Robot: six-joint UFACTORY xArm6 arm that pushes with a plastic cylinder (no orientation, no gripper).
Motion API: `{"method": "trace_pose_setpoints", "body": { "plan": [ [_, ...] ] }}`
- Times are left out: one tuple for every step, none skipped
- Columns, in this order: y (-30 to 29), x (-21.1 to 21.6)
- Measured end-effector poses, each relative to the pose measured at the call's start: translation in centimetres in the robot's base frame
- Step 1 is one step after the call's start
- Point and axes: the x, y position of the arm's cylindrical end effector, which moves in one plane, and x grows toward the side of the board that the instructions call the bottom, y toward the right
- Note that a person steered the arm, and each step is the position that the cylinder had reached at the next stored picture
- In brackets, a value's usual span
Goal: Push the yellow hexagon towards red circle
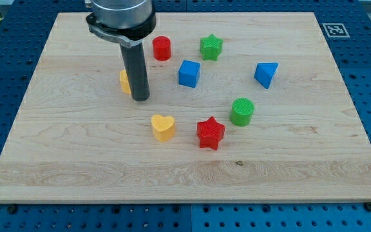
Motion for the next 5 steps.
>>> {"method": "trace_pose_setpoints", "body": {
  "plan": [
    [-0.5, 0.1],
    [-1.9, 0.1],
    [-2.9, -0.1],
    [-2.6, -1.9],
    [-1.9, -2.7]
  ]
}}
